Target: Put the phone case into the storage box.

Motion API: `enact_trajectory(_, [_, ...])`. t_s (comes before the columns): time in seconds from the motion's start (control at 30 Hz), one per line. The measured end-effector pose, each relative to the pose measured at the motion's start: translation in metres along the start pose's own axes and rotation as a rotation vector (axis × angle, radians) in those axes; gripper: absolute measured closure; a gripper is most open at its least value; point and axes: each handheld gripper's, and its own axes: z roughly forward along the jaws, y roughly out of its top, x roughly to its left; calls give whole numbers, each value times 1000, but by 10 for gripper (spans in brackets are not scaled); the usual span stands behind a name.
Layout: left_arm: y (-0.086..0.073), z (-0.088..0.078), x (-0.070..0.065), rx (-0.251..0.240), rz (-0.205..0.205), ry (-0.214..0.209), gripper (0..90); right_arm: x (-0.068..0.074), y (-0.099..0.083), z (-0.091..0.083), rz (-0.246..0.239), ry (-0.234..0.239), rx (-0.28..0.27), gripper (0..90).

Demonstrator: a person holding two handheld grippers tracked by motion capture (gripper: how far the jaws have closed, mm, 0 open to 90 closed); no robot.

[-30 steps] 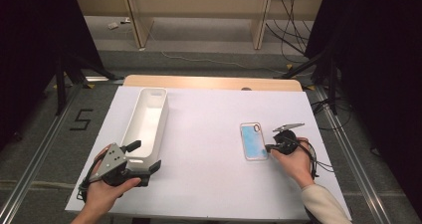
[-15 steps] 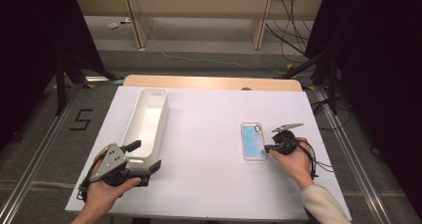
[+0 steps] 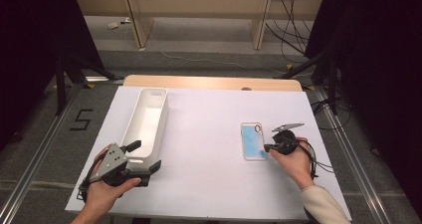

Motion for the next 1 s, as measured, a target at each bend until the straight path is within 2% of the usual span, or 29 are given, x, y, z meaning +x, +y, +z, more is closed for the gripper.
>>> enact_trajectory(0.07, [0,0,0,1,1,-2,71,1,1,-3,14,4,-15,900])
enact_trajectory(0.1, [0,1,0,-6,3,-10,71,2,2,-6,-4,-1,-24,900])
enact_trajectory(0.2, [0,1,0,-1,-1,-5,70,3,3,-10,-16,-3,-46,898])
enact_trajectory(0.23, [0,1,0,-5,-2,-6,71,0,4,-9,-75,3,-86,829])
enact_trajectory(0.27, [0,1,0,-5,0,-8,71,0,5,-11,-98,12,-89,774])
enact_trajectory(0.3, [1,1,0,-7,0,-10,72,0,6,-15,-162,38,-98,672])
enact_trajectory(0.33, [1,2,0,-7,1,-12,72,0,7,-17,-181,30,-109,627])
enact_trajectory(0.37, [1,3,0,-16,2,-19,72,0,7,-17,-181,30,-109,627])
enact_trajectory(0.4, [1,3,-1,-7,-1,-16,72,2,8,-21,-213,25,-104,536])
enact_trajectory(0.47, [1,4,-1,-5,0,-19,72,2,9,-23,-231,26,-99,511])
enact_trajectory(0.5, [1,4,-2,-3,0,-19,72,6,10,-26,-273,42,-72,416])
enact_trajectory(0.53, [1,4,-2,0,1,-17,72,6,10,-26,-273,42,-72,416])
enact_trajectory(0.57, [1,4,-2,0,2,-17,72,8,10,-24,-291,43,-93,375])
enact_trajectory(0.6, [1,4,-2,0,1,-17,72,8,12,-24,-345,53,-89,350])
enact_trajectory(0.63, [1,4,-1,-1,1,-18,72,10,12,-24,-372,52,-95,329])
enact_trajectory(0.67, [1,4,-1,-1,2,-17,72,13,12,-25,-385,50,-88,305])
enact_trajectory(0.73, [1,4,-2,-7,4,-23,72,18,14,-25,-443,67,-56,286])
enact_trajectory(0.8, [0,3,-3,-1,1,-21,73,23,16,-26,-491,64,-1,265])
enact_trajectory(0.87, [0,2,-3,-3,1,-24,73,27,17,-27,-555,77,35,265])
enact_trajectory(1.0, [-1,2,-2,-15,1,-26,73,39,19,-28,-644,73,115,264])
